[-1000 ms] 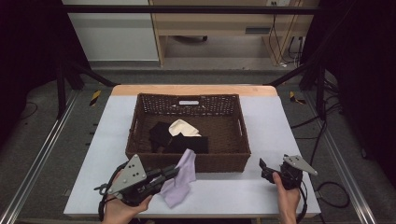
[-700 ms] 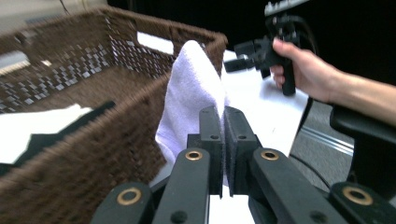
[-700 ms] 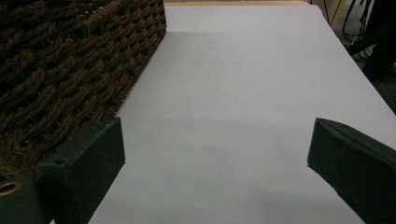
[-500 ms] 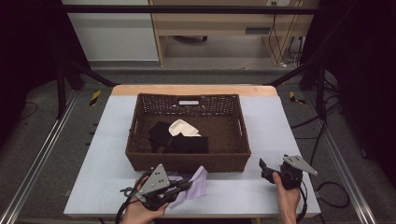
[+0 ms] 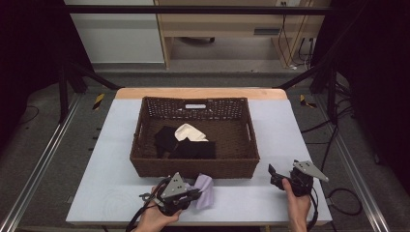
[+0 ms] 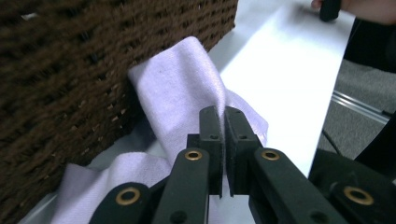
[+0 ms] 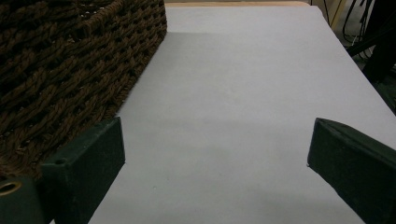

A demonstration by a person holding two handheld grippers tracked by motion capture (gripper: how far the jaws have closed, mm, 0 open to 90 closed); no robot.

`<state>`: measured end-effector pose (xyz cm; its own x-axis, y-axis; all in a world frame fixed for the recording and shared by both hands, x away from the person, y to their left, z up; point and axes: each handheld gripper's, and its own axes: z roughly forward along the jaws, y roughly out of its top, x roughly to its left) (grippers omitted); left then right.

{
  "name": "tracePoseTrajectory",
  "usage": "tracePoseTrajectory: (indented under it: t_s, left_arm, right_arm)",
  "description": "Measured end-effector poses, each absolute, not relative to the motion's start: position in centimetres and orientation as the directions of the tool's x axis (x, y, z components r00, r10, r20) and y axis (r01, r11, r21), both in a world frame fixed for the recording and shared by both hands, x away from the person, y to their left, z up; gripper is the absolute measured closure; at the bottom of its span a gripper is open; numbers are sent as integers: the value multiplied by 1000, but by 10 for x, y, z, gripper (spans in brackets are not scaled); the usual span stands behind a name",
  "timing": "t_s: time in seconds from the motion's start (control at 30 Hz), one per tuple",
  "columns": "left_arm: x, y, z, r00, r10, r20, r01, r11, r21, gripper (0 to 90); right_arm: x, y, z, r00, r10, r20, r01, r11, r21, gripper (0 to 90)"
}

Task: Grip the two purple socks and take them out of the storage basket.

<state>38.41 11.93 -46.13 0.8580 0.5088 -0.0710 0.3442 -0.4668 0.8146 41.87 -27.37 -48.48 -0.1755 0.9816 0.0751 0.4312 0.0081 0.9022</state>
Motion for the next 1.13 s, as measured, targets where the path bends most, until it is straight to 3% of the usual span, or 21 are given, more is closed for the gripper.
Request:
tracePoseTrajectory:
  t_s: [0.13, 0.43, 0.53, 1.13]
  left_arm:
    - [386, 119, -465, 856, 512, -66, 345, -473, 811, 820]
    - [388, 136, -455, 828, 556, -67, 327, -383, 864, 530]
    - [387, 146, -449, 816, 575, -58, 314, -357, 880, 470]
    - [392, 225, -457, 696, 716, -50, 373, -302, 877, 420]
  right_arm:
    - [419, -274, -485, -176, 982, 75, 430, 9, 903, 45]
    - [419, -274, -485, -179, 981, 81, 430, 4, 903, 44]
    - [419, -275, -485, -178, 981, 82, 432, 3, 902, 44]
    - [419, -276, -484, -182, 979, 95, 431, -8, 902, 39]
